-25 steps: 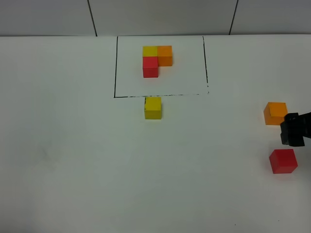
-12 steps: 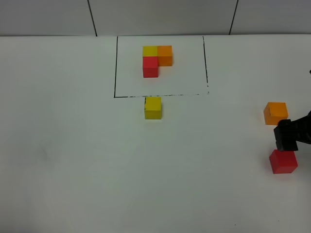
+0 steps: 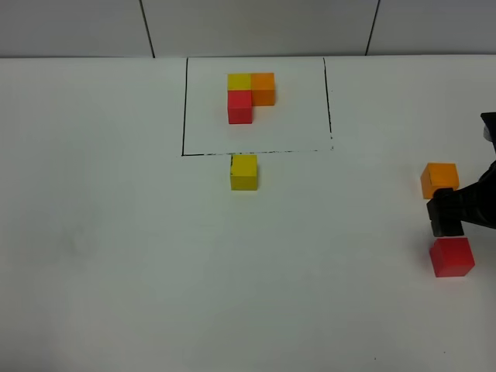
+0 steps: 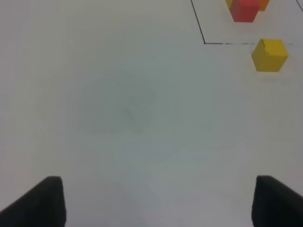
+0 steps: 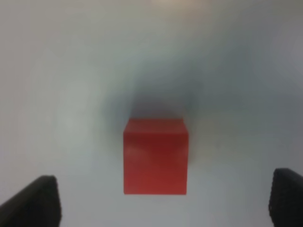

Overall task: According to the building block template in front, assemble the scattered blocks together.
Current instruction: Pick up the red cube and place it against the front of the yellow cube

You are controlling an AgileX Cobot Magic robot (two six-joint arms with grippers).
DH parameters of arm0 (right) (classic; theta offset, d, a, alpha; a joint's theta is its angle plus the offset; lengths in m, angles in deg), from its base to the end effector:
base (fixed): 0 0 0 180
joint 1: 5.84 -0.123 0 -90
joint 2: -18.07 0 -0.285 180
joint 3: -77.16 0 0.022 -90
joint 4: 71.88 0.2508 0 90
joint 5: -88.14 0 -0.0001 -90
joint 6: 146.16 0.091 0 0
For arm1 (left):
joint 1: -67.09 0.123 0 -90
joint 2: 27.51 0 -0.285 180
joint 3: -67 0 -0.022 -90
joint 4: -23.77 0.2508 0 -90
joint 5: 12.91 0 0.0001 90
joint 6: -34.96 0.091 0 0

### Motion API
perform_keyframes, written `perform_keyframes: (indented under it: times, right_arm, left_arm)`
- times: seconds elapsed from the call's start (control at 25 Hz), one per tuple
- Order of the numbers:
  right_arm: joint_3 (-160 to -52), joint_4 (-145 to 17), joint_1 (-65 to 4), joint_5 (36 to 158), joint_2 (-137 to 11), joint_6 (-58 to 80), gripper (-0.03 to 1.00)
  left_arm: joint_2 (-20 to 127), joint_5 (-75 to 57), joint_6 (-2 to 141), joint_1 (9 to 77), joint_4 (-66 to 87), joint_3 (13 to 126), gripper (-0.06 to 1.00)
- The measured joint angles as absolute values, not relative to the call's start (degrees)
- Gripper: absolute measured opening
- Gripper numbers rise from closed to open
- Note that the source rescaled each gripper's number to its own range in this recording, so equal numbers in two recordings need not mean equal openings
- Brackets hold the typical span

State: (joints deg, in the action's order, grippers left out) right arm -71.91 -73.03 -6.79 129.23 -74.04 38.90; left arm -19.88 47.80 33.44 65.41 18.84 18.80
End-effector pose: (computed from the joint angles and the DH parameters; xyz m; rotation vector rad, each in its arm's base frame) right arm 0.2575 0.0031 0.2020 0.0837 2.8630 -0.0010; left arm -0.0063 -0.0066 0.2794 0.0072 2.0338 -0.1379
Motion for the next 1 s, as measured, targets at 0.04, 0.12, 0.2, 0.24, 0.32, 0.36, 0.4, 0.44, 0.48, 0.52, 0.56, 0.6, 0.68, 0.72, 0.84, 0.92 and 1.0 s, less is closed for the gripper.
perform_keyframes:
  times: [0.04, 0.12, 0.2, 0.24, 0.32, 0.36, 0.4, 0.44, 0.48, 0.52, 0.56, 0.6, 0.68, 0.72, 0.84, 0.92, 1.0]
  right_arm:
    - [-71.9, -73.3, -6.8, 129.0, -74.2, 38.9, 0.79]
    - [-71.9, -73.6, -6.8, 128.8, -74.7, 38.9, 0.79]
    - [-71.9, -73.7, -6.8, 128.3, -75.6, 38.9, 0.79]
    - [-72.0, -73.7, -6.8, 128.1, -76.0, 38.9, 0.79]
    - [-72.8, -73.7, -6.8, 128.1, -76.8, 38.8, 0.79]
    - [-73.3, -73.7, -6.8, 128.1, -77.3, 38.8, 0.79]
    - [-73.6, -73.7, -6.8, 128.1, -77.6, 38.8, 0.79]
    - [-73.7, -73.7, -6.8, 128.1, -78.0, 38.8, 0.79]
    - [-73.7, -73.7, -6.8, 128.4, -78.2, 38.8, 0.79]
    - [-73.7, -73.7, -6.8, 128.7, -78.5, 38.8, 0.79]
    - [-73.7, -73.7, -6.8, 129.1, -78.7, 38.8, 0.79]
    - [-73.6, -73.7, -6.8, 129.2, -78.9, 38.8, 0.79]
    - [-73.0, -73.7, -6.8, 129.3, -79.1, 38.8, 0.79]
    - [-72.4, -73.7, -6.8, 129.1, -79.1, 38.8, 0.79]
    - [-70.6, -73.7, -6.8, 128.5, -79.1, 38.8, 0.79]
    - [-69.7, -73.5, -6.8, 127.9, -79.2, 38.8, 0.79]
    - [-68.9, -73.1, -6.8, 127.0, -79.6, 38.8, 0.79]
  left_arm:
    - [-19.9, 47.8, 33.4, 65.4, 18.8, 18.8, 0.73]
    - [-19.9, 47.8, 33.4, 65.4, 18.8, 18.8, 0.73]
    - [-19.9, 47.8, 33.4, 65.4, 18.8, 18.8, 0.73]
    - [-19.9, 47.8, 33.4, 65.4, 18.8, 18.8, 0.73]
    - [-19.9, 47.8, 33.4, 65.4, 18.8, 18.8, 0.73]
    - [-19.9, 47.8, 33.4, 65.4, 18.8, 18.8, 0.73]
    - [-19.9, 47.8, 33.4, 65.4, 18.8, 18.8, 0.73]
    - [-19.9, 47.8, 33.4, 65.4, 18.8, 18.8, 0.73]
    - [-19.9, 47.8, 33.4, 65.4, 18.8, 18.8, 0.73]
    - [-19.9, 47.8, 33.4, 65.4, 18.8, 18.8, 0.73]
    - [-19.9, 47.8, 33.4, 65.4, 18.8, 18.8, 0.73]
    - [-19.9, 47.8, 33.4, 65.4, 18.8, 18.8, 0.73]
    - [-19.9, 47.8, 33.4, 65.4, 18.8, 18.8, 0.73]
    - [-19.9, 47.8, 33.4, 65.4, 18.8, 18.8, 0.73]
    - [-19.9, 47.8, 33.4, 65.4, 18.8, 18.8, 0.73]
    - [-19.9, 47.8, 33.4, 65.4, 18.8, 18.8, 0.73]
    - [-19.9, 47.8, 33.4, 65.4, 18.8, 18.8, 0.73]
